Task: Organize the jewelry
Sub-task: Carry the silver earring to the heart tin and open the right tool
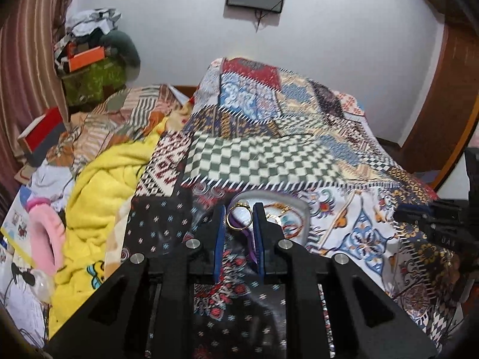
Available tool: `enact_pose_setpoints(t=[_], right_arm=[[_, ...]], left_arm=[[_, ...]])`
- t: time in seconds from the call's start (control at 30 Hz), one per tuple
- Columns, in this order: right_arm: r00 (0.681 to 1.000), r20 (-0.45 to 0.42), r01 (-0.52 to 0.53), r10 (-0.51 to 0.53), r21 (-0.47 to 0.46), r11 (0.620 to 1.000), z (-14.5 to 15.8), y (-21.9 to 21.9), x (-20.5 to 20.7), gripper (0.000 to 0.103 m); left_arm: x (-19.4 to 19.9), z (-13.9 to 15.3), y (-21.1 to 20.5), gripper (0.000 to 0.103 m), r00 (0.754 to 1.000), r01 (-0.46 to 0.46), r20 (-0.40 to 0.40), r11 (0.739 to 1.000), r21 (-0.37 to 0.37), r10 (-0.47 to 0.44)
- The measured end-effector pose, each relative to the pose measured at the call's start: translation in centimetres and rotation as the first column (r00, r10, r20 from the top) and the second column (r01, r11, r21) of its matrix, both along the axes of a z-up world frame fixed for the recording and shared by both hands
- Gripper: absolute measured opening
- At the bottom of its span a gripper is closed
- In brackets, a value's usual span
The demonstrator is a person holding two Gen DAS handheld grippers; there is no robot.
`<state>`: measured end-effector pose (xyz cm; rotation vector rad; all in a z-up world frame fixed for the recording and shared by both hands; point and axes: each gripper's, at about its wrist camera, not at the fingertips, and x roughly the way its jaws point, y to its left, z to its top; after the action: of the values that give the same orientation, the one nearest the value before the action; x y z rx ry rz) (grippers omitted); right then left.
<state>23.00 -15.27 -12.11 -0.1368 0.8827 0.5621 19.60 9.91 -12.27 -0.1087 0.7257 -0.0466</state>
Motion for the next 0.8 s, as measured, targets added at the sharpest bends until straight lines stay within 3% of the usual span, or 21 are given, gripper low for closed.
enact_pose_setpoints(t=[0.37,0.6,0.8], right_arm=[[0.994,0.053,-0.097,0.091,0.119,0.988,2.3,6.1,1.3,0.014],[0.987,0.011,-0.160,0.159,0.100,0.982,-0.1,10.9,2.5,0.014],[0.982,-0.061,-0.172,0.177,0.082,0.982,-2.6,12.1,3.7,0.015]], left_arm=[[1.8,-0.1,-1.7,0.017,0.999,0.046,-0.001,0.999,0.010,-0.046],[4.3,-2.6,-0.9,0.017,0.996,0.058,-0.066,0.997,-0.042,-0.061],[5.3,-3.9,-1.1,0.017,0.991,0.087,-0.096,0.995,-0.039,-0.090]])
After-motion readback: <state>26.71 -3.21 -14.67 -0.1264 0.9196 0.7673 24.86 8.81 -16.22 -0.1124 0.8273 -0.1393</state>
